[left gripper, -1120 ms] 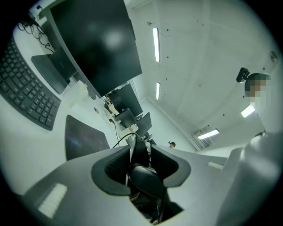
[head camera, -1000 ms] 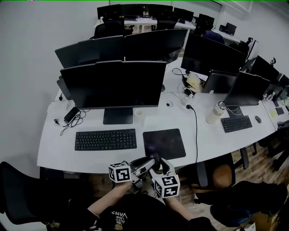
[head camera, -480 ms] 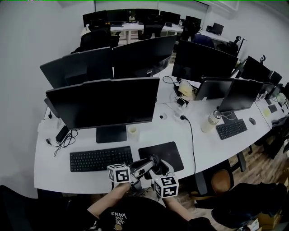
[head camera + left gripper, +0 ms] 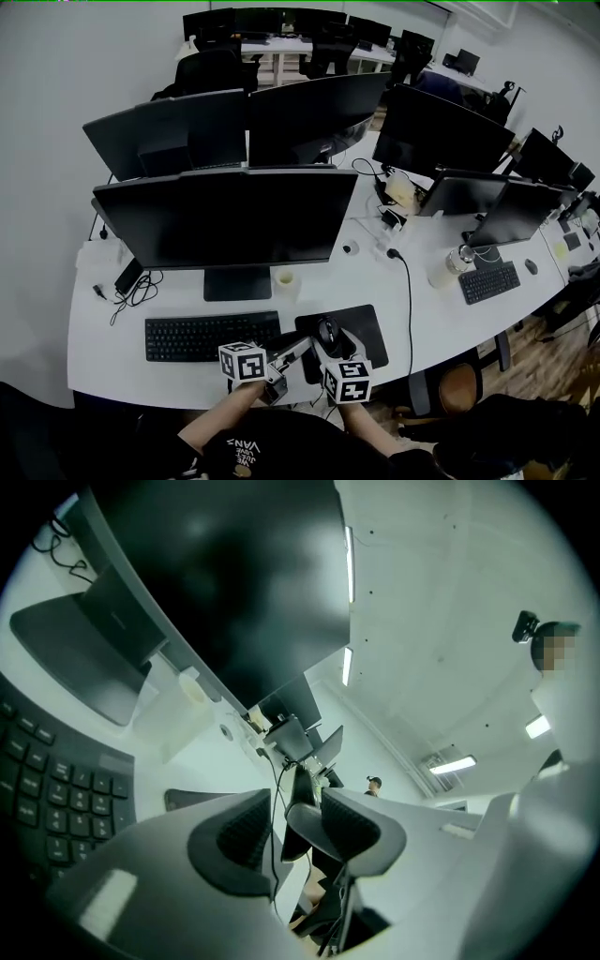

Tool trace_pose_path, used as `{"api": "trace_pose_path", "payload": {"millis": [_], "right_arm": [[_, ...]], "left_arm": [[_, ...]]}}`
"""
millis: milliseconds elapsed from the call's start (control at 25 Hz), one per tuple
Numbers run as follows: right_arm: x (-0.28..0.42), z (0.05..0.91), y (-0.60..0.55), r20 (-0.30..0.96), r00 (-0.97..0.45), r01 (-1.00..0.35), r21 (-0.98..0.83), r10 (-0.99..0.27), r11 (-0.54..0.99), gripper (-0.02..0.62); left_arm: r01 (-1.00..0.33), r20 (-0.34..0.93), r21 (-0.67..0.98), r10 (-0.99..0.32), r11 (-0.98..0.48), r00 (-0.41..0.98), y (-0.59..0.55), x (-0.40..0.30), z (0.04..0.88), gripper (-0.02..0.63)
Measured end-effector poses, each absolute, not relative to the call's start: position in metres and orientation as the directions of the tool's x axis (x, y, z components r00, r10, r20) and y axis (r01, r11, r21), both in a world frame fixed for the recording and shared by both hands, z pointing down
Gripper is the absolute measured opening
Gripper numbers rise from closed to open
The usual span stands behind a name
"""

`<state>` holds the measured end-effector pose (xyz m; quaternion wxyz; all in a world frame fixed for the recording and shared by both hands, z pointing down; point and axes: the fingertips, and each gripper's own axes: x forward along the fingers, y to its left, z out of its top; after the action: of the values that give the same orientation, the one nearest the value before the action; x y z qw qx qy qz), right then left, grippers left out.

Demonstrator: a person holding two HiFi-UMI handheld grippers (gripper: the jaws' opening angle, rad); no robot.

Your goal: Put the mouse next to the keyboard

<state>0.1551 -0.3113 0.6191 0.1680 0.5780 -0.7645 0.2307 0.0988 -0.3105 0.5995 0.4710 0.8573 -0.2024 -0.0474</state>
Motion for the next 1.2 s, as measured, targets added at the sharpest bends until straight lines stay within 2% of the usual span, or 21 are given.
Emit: {"api": "trace_pose_path", "payload": {"millis": [520, 1200], "right_arm": [[0.179, 0.685, -0.358, 0.615, -0.151, -0.986, -0.034, -0.774, 0.165, 0.27], [0.182, 0.737, -0.399, 0.682, -0.028, -0.995, 0.049, -0.731, 0.085, 0.268]], "left_arm": [[-0.471, 0.168, 0.733, -0.54, -0.491, 0.825, -0.341, 0.03, 0.613, 0.14], [-0.597, 0.256, 0.622, -0.589, -0.506, 0.766, -0.353, -0.031, 0.627, 0.14]]}}
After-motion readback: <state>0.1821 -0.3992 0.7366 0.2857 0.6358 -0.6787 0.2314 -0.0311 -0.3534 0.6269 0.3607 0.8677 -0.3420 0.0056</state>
